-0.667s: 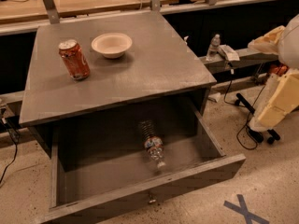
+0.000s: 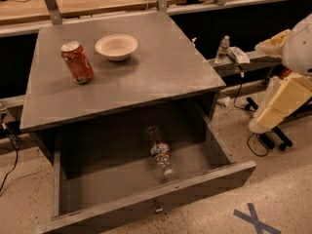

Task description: Pick water bottle from top drawer and place on counter

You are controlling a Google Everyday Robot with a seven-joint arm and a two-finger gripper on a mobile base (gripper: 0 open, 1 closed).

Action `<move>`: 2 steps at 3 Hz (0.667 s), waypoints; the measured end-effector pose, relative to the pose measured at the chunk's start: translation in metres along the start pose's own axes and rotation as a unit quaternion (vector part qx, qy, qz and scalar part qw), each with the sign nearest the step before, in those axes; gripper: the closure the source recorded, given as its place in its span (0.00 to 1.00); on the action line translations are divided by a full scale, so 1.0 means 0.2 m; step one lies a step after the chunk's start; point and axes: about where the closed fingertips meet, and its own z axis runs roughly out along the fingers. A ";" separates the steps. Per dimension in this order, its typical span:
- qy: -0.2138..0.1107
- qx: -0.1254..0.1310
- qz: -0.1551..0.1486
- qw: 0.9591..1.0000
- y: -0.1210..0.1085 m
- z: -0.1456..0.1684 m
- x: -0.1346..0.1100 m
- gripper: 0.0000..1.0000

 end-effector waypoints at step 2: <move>0.019 0.046 0.063 0.997 0.05 0.47 -0.10 0.00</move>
Offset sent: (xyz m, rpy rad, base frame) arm 0.0889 0.0811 -0.1479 0.0863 -0.0991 -0.6689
